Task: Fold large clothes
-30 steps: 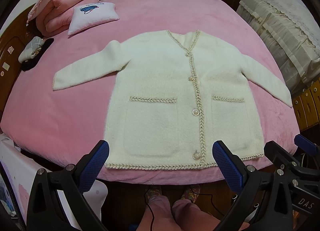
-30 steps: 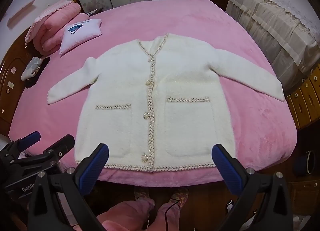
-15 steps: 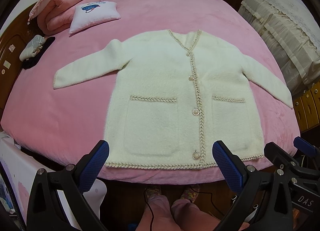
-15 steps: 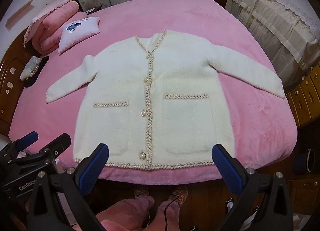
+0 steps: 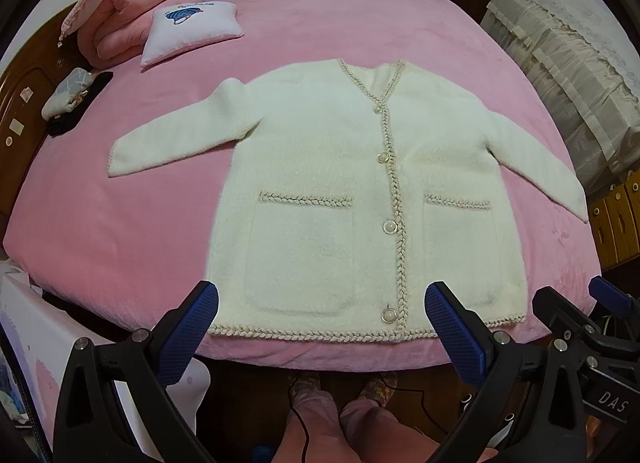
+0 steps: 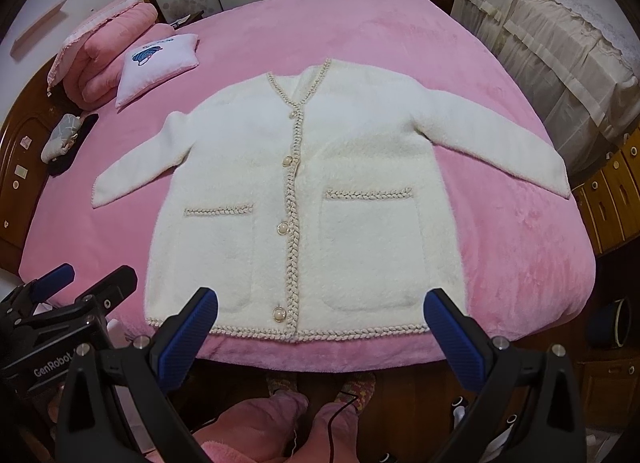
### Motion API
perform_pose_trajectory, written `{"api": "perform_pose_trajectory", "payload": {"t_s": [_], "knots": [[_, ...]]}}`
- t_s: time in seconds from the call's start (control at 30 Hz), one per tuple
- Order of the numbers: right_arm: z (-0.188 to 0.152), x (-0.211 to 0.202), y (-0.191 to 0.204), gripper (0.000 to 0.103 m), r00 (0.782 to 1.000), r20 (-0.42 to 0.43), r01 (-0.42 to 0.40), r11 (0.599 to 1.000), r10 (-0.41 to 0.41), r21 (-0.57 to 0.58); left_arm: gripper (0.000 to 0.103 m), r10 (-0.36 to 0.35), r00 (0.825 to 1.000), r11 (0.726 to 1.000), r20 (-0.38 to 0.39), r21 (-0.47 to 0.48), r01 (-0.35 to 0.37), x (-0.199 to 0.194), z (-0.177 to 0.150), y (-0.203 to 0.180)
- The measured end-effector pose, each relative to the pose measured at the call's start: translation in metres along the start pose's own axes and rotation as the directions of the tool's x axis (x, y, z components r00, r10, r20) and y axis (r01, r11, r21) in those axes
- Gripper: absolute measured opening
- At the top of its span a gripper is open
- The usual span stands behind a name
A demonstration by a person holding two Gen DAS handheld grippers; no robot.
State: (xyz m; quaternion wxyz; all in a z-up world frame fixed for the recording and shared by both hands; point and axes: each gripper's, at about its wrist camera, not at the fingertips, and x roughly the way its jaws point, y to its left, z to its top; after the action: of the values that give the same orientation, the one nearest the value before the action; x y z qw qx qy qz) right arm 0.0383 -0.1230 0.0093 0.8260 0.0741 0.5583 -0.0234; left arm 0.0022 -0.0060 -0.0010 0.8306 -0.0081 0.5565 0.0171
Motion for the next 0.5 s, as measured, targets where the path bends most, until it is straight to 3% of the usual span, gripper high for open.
{"api": "perform_pose_trajectory", "payload": {"t_s": [0.27, 0.5], "knots": [[0.012, -0.002, -0.014, 0.103, 0.999, -0.015, -0.035, 0.999, 0.035, 0.015, 0.102, 0.007, 1.000, 1.000, -0.014, -0.024, -0.008, -0.006, 0.005, -0.013], [0.016, -0.001, -0.029, 0.103, 0.998, -0.027, -0.054, 0.998, 0.055, 0.013, 0.102, -0.008, 0.999, 0.992, -0.031, -0.126, 0.004, -0.010, -0.005, -0.013]]}}
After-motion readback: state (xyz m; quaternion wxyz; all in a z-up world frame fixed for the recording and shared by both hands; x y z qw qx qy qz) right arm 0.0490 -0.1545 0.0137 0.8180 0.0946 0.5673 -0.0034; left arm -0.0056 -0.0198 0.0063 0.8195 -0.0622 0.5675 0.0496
